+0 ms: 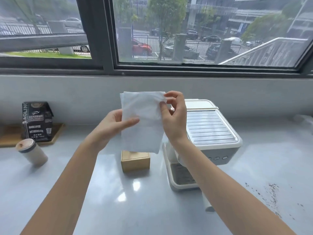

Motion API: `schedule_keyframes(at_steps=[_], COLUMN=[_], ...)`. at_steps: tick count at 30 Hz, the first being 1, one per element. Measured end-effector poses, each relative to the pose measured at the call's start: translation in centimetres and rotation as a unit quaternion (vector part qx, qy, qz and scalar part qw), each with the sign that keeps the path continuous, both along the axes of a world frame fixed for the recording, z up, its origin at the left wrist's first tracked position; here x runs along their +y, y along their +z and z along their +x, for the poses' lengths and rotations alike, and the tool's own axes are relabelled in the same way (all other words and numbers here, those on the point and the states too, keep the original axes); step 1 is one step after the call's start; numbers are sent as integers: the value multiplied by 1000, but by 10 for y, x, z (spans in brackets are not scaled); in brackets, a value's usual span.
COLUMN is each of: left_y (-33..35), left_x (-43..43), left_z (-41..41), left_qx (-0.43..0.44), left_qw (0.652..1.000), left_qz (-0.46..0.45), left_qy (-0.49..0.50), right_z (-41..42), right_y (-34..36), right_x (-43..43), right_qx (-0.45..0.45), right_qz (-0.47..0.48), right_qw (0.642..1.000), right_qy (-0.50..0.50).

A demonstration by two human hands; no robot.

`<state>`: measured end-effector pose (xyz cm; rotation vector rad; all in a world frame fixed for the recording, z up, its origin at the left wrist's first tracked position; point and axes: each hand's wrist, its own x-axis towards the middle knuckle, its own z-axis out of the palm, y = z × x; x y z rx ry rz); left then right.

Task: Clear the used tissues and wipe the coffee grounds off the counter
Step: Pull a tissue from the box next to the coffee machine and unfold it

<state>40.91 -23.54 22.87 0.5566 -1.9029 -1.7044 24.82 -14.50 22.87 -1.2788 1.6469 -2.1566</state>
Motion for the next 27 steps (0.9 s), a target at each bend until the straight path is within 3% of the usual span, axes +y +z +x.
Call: schedule_keyframes(at_steps=[4,7,12,18,24,27], left_y=[3,8,8,-30,-67,-85], left_x=[43,76,141,226,295,313], left_z=[-13,-30,-67,-110,-148,-163], left_qx=[10,34,56,12,-3,-52], left_qw=[1000,998,998,991,975,966], left_qz=[-4,-17,8,108,186,202], left_qy=[16,48,41,-76,-118,-155], right_z=[-14,-34,-64,-107,-143,-160], right_y=[4,7,-10,-40,-67,-80], right_x=[44,82,165,270,352,378], right_qx=[-105,-213,-226,-244,-312,-318], right_qz=[18,103,149,200,228,266], right_qw=[994,960,920,925,899,893], right_qy=[36,147,282,210,206,177])
